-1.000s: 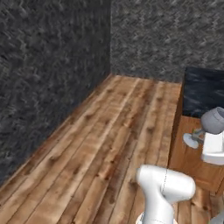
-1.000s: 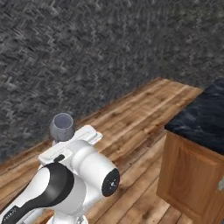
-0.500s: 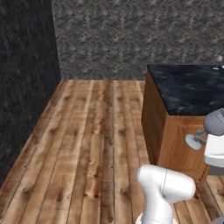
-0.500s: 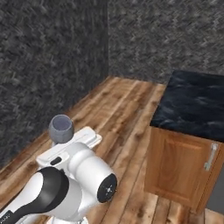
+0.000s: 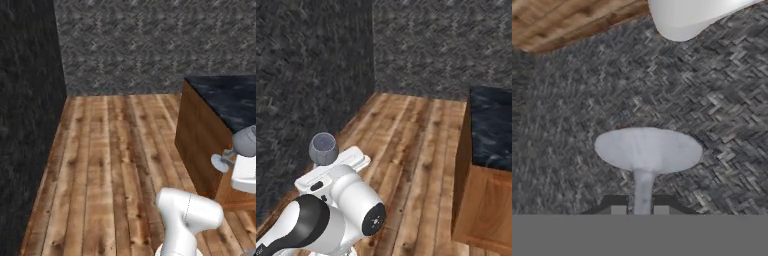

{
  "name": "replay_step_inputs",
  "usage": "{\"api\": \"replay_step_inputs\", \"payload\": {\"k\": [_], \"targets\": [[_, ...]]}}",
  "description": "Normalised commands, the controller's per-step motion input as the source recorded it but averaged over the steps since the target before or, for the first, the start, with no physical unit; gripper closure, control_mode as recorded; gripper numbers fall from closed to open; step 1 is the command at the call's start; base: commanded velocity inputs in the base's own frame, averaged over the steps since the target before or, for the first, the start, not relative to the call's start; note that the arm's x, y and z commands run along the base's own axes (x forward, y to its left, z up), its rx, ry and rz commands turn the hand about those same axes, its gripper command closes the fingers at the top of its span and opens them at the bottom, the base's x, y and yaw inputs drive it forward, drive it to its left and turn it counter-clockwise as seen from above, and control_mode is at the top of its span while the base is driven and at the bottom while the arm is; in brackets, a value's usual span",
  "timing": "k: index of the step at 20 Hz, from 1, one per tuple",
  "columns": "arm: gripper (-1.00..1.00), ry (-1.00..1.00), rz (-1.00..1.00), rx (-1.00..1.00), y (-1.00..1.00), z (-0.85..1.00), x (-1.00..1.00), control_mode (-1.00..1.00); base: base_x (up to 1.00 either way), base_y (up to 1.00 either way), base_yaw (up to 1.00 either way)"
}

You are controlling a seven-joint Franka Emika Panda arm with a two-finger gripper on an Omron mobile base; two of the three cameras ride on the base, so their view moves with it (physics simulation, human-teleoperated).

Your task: Retrieve the wine glasses from the counter and place one next to each plate.

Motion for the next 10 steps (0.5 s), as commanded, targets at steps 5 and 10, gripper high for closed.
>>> {"api": "replay_step_inputs", "payload": {"k": [5, 10], "targets": [[1.00, 0.00, 0.00, 0.00, 0.00, 0.00, 0.00, 1.00, 1.00, 0.99, -0.18], [1.00, 0.00, 0.00, 0.00, 0.00, 0.00, 0.00, 1.00, 1.00, 0.68, -0.37]]}}
